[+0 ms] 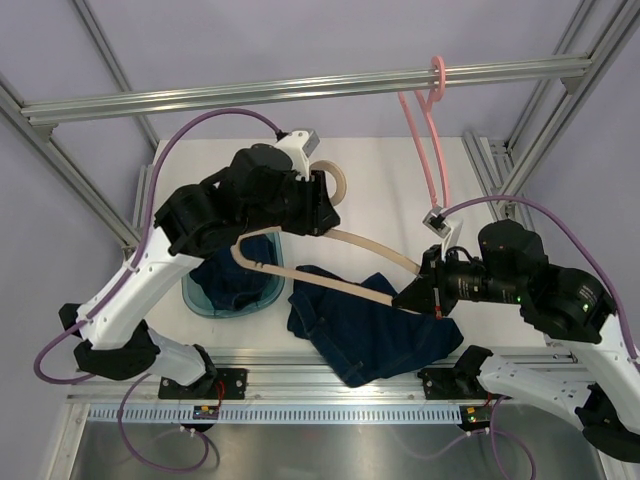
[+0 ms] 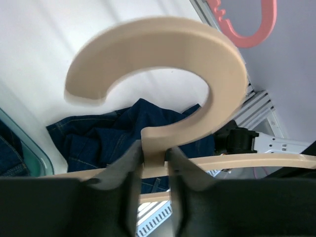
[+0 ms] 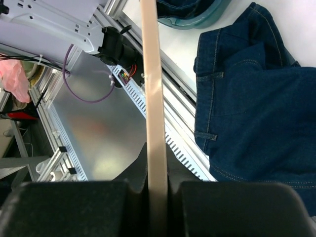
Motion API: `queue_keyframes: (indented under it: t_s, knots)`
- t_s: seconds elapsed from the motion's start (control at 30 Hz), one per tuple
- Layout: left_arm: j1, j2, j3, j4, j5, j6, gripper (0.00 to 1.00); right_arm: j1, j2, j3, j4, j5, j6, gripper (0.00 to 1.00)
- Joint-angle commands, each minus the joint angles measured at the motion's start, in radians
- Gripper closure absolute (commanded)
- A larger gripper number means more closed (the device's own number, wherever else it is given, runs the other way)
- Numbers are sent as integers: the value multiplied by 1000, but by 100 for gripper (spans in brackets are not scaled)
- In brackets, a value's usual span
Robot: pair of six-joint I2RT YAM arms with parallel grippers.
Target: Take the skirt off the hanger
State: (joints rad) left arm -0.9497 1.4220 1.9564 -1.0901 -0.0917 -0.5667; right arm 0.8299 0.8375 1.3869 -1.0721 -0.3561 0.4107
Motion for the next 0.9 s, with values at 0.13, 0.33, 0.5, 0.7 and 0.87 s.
queue_keyframes:
  t_s: [0.13, 0.33, 0.5, 0.7, 0.87]
  knots:
    - [2, -138, -118, 146, 7, -53, 5, 31, -9, -15, 77, 126, 83, 100]
    - [2, -359, -260, 243, -124, -114, 1, 78, 28, 29, 104, 242, 126, 100]
    - [2, -591, -391, 300, -287, -166, 1, 109, 86, 107, 106, 385, 158, 100]
    - [2, -706, -481, 326, -246, -199, 1, 124, 146, 159, 161, 627, 214, 100]
    - [2, -702, -534, 314, -151, -211, 1, 124, 187, 173, 233, 758, 203, 100]
